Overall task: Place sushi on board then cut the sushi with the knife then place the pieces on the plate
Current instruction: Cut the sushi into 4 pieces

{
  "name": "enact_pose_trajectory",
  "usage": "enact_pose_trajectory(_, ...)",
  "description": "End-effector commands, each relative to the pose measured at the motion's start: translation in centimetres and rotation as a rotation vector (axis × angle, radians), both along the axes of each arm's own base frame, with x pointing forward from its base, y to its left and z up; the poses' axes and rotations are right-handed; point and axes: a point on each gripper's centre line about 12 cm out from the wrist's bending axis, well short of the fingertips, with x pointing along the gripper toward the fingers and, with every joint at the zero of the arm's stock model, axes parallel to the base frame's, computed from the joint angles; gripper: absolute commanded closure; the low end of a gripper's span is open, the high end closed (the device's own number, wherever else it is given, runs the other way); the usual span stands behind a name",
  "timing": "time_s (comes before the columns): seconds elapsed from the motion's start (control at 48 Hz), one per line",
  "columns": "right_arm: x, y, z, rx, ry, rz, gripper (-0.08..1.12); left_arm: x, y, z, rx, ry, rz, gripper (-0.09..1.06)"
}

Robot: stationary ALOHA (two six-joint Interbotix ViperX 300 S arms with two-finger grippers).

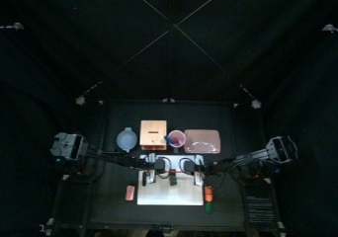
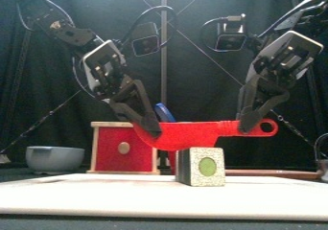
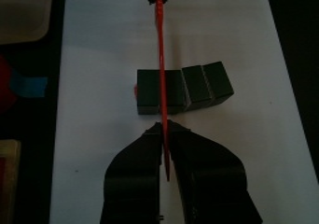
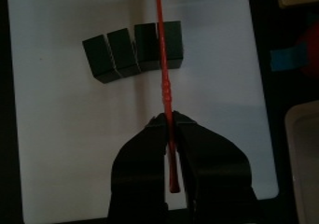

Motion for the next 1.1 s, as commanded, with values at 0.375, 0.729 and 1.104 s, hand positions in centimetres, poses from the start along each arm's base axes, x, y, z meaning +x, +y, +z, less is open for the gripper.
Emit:
enact_pose_trajectory(0.375, 0.2, -0.5, -0.6, 0.004, 0.019, -0.022, 0.71, 0.7, 0.1, 0.1, -0.003, -0.011, 0.007, 0.49)
enact_pose_trajectory(0.729, 0.3, -0.5, -3.1, 0.013, 0.099, -0.046, 0.71, 0.8, 0.2, -2.2, -0.001, 0.046, 0.011, 0.49)
enact_pose_trajectory(1.104, 0.5, -2.7, -2.4, -0.014, 0.09, -0.09, 0.71, 0.8, 1.6, -2.3, 0.003, 0.063, 0.041, 0.49)
